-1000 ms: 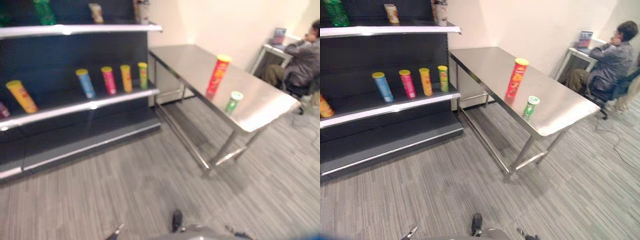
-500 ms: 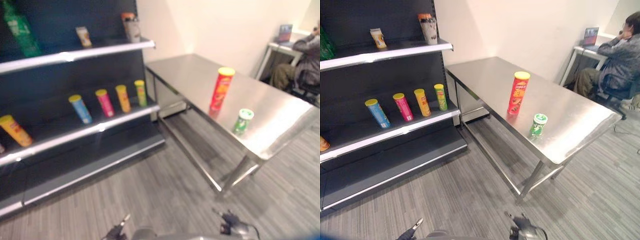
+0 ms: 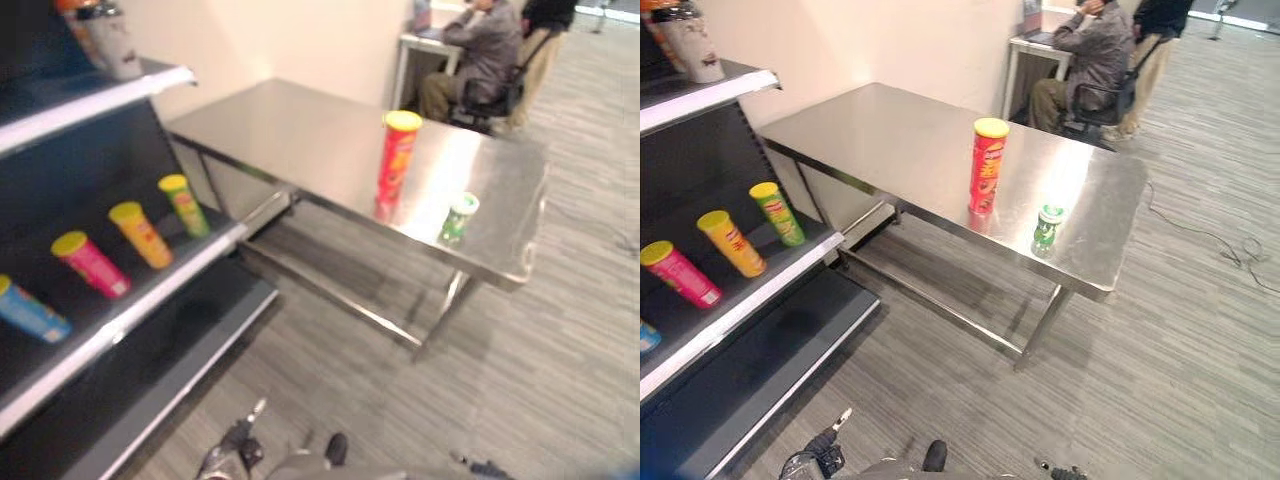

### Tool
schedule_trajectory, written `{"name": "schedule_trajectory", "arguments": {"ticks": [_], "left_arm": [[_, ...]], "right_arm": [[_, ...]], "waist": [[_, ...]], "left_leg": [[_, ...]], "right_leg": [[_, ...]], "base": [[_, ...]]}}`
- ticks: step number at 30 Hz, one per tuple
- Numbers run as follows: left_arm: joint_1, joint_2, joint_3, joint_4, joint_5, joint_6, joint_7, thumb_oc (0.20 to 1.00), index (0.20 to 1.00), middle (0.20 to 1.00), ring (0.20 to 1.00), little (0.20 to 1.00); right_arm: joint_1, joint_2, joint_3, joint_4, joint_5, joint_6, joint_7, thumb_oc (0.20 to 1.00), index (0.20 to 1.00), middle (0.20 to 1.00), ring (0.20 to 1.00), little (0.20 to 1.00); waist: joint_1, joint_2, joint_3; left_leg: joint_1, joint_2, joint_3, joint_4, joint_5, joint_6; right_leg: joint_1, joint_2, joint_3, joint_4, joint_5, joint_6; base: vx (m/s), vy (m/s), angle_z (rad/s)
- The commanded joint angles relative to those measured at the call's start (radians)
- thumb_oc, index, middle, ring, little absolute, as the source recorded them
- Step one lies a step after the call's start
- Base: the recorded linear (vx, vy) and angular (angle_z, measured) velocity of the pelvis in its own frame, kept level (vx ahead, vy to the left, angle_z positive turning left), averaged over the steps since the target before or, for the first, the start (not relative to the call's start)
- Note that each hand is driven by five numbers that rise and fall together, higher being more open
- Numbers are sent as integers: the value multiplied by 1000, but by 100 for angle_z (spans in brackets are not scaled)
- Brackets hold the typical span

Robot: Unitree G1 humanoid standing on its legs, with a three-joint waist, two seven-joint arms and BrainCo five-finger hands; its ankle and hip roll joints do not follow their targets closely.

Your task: Put the goods on the table back onto the shelves and tidy them up.

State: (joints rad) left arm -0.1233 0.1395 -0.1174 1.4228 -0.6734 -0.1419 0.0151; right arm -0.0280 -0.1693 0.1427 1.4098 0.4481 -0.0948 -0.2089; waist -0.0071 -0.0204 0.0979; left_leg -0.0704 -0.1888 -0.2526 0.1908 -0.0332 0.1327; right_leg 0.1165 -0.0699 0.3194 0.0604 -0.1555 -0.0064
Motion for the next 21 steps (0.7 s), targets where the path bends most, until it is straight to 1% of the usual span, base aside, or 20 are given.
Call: {"name": "schedule_trajectory", "arguments": {"ticks": [1, 2, 3, 4, 5, 6, 7, 8, 9, 10, 11, 12, 13, 14, 15, 16, 17, 19, 20, 21], "left_arm": [[15, 36, -17, 9, 117, -18, -10, 1000, 1000, 1000, 1000, 1000], [18, 43, -11, 16, 133, -14, -17, 1000, 1000, 1000, 1000, 1000], [18, 48, -6, 20, 133, -13, -22, 1000, 1000, 1000, 1000, 1000], [21, 49, -5, 32, 155, -10, -25, 1000, 1000, 1000, 1000, 1000], [30, 47, -2, 52, 172, -2, -35, 1000, 1000, 1000, 1000, 1000], [35, 47, 5, 64, 183, 8, -44, 1000, 1000, 1000, 1000, 1000], [40, 49, 14, 73, 178, 9, -49, 1000, 1000, 1000, 1000, 1000], [45, 48, 21, 79, 172, 12, -63, 1000, 1000, 1000, 1000, 1000], [46, 48, 22, 79, 172, 12, -63, 1000, 1000, 1000, 1000, 1000], [47, 39, 18, 84, 172, 13, -71, 1000, 1000, 1000, 1000, 1000], [43, 34, 14, 85, 171, 15, -77, 1000, 1000, 1000, 1000, 1000], [43, 34, 15, 85, 171, 15, -77, 1000, 1000, 1000, 1000, 1000], [28, 22, -12, 84, 188, 17, -87, 1000, 1000, 1000, 1000, 1000], [28, 22, -12, 84, 188, 17, -87, 1000, 1000, 1000, 1000, 1000], [27, 5, -36, 83, 226, 10, -89, 1000, 1000, 1000, 1000, 1000], [26, 3, -42, 81, 243, 15, -90, 1000, 1000, 1000, 1000, 1000], [28, 13, -38, 72, 235, 13, -81, 1000, 1000, 1000, 1000, 1000], [24, 25, -30, 59, 221, 11, -79, 1000, 1000, 1000, 1000, 1000], [24, 24, -30, 59, 221, 11, -79, 1000, 1000, 1000, 1000, 1000], [17, 28, -30, 50, 215, 7, -71, 1000, 1000, 1000, 1000, 1000]], "right_arm": [[-51, 1, 23, 0, 18, -5, 20, 1000, 1000, 1000, 1000, 1000], [-52, 4, 21, -5, 5, -5, 41, 1000, 1000, 1000, 1000, 1000], [-53, 3, 11, -3, 16, -8, 41, 1000, 1000, 1000, 1000, 1000], [-51, 1, 1, 13, 22, -3, 49, 1000, 1000, 1000, 1000, 1000], [-46, -1, -15, 32, 26, -2, 53, 1000, 1000, 1000, 1000, 1000], [-41, -7, -33, 42, 33, 1, 54, 1000, 1000, 1000, 1000, 1000], [-39, -14, -46, 51, 36, 1, 51, 1000, 1000, 1000, 1000, 1000], [-43, -28, -50, 50, 26, -4, 41, 1000, 1000, 1000, 1000, 1000], [-43, -28, -49, 49, 26, -4, 41, 1000, 1000, 1000, 1000, 1000], [-48, -33, -38, 49, 16, -3, 37, 1000, 1000, 1000, 1000, 1000], [-51, -33, -33, 51, 16, 0, 40, 1000, 1000, 1000, 1000, 1000], [-51, -34, -32, 51, 16, 0, 40, 1000, 1000, 1000, 1000, 1000], [-52, -29, -27, 59, 18, 6, 40, 1000, 1000, 1000, 1000, 1000], [-52, -30, -27, 59, 18, 6, 40, 1000, 1000, 1000, 1000, 1000], [-35, -24, -21, 74, 14, 12, 38, 1000, 1000, 1000, 1000, 1000], [-31, -22, -21, 83, 9, 15, 40, 1000, 1000, 1000, 1000, 1000], [-26, -23, -25, 96, 3, 16, 37, 1000, 1000, 1000, 1000, 1000], [-23, -25, -17, 98, -3, 18, 37, 1000, 1000, 1000, 1000, 1000], [-23, -25, -17, 98, -3, 18, 37, 1000, 1000, 1000, 1000, 1000], [-33, -23, -1, 82, -7, 14, 37, 1000, 1000, 1000, 1000, 1000]], "waist": [[27, 27, -47], [36, 35, -19], [34, 49, -13], [38, 55, -11], [41, 65, -19], [40, 68, -31], [35, 68, -44], [12, 55, -61], [14, 57, -61], [-16, 37, -56], [-29, 27, -51], [-28, 30, -49], [-45, 21, -35], [-47, 23, -33], [-51, 5, -46], [-48, 5, -58], [-45, 5, -75], [-40, 9, -90], [-40, 9, -90], [-31, 13, -83]], "left_leg": [[-4, 118, -50, -154, 79, -117], [31, 132, 4, -158, 60, -103], [41, 149, 29, -168, 60, -99], [56, 160, 59, -179, 54, -97], [76, 174, 100, -199, 50, -94], [94, 182, 135, -221, 46, -92], [115, 186, 171, -249, 43, -93], [137, 184, 204, -274, 32, -99], [138, 186, 206, -275, 30, -99], [163, 165, 212, -278, 11, -97], [179, 152, 207, -278, -2, -97], [183, 155, 208, -278, -5, -97], [219, 155, 203, -278, -33, -100], [221, 157, 201, -278, -34, -100], [233, 150, 191, -277, -58, -96], [251, 157, 195, -274, -76, -96], [258, 170, 197, -247, -99, -101], [248, 187, 192, -165, -130, -113], [247, 187, 192, -164, -130, -113], [215, 190, 194, -44, -113, -135]], "right_leg": [[-75, 88, 72, 150, 85, 112], [-150, 47, -33, 272, 123, 121], [-195, 23, -106, 322, 136, 108], [-205, -17, -198, 338, 126, 97], [-214, -76, -311, 357, 122, 80], [-214, -115, -390, 348, 123, 76], [-214, -121, -448, 321, 117, 77], [-235, -56, -457, 223, 119, 91], [-233, -53, -456, 220, 120, 90], [-282, 39, -400, 118, 172, 112], [-317, 61, -384, 77, 209, 127], [-312, 64, -384, 74, 210, 127], [-349, 72, -405, 16, 245, 138], [-345, 74, -408, 14, 245, 138], [-281, 76, -380, -48, 237, 113], [-260, 83, -362, -46, 231, 104], [-246, 85, -357, -33, 221, 96], [-210, 83, -370, -35, 205, 86], [-210, 83, -370, -35, 205, 86], [-178, 86, -370, -49, 205, 74]], "base": [[112, 332, -119], [30, 245, -144], [37, 256, -159], [44, 216, -157], [122, 235, -114], [164, 224, -109], [259, 146, -123], [208, 71, -120], [291, 40, -142], [229, 42, -114], [233, 44, -117], [251, 28, -74], [187, 13, -43], [307, -16, 12], [243, -35, 73], [392, -47, 93], [360, -29, 88], [258, -31, 47], [186, -34, 26], [109, -31, 34]]}}
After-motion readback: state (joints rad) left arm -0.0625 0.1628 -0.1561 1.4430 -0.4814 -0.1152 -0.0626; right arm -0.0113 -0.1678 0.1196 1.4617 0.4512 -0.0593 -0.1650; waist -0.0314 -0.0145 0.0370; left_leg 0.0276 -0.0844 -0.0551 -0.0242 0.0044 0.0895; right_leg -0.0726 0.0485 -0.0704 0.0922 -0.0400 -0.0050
